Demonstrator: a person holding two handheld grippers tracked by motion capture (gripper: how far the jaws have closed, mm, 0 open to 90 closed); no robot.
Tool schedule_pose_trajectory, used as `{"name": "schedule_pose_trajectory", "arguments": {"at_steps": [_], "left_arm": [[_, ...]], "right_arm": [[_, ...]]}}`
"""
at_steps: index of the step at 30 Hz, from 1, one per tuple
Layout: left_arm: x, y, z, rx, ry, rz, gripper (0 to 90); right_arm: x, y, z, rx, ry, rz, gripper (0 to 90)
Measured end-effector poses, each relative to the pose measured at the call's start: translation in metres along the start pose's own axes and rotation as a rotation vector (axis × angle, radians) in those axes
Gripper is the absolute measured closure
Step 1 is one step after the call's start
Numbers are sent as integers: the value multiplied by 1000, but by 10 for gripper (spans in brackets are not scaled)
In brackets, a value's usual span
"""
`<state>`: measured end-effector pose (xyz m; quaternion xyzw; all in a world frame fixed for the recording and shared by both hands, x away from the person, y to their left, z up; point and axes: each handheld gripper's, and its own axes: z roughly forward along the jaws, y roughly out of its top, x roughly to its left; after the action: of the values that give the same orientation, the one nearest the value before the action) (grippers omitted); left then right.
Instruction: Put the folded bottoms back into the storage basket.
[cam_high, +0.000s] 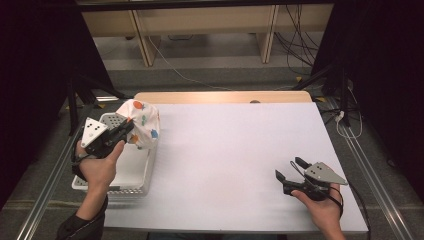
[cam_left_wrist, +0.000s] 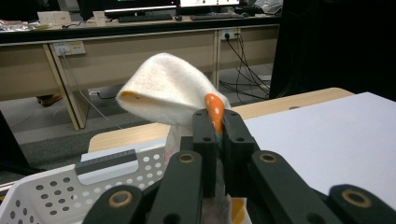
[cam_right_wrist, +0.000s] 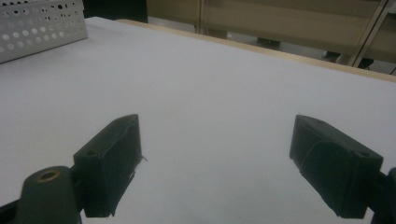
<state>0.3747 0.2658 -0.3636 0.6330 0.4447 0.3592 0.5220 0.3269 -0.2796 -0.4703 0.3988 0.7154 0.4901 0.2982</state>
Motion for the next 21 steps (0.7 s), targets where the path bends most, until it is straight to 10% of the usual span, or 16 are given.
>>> {"name": "schedule_pose_trajectory", "arguments": {"at_steps": [21], "left_arm": [[10,-2,-4,6,28,-4,848]], "right_arm": [[0,0,0,-1,-1,1,173]]}}
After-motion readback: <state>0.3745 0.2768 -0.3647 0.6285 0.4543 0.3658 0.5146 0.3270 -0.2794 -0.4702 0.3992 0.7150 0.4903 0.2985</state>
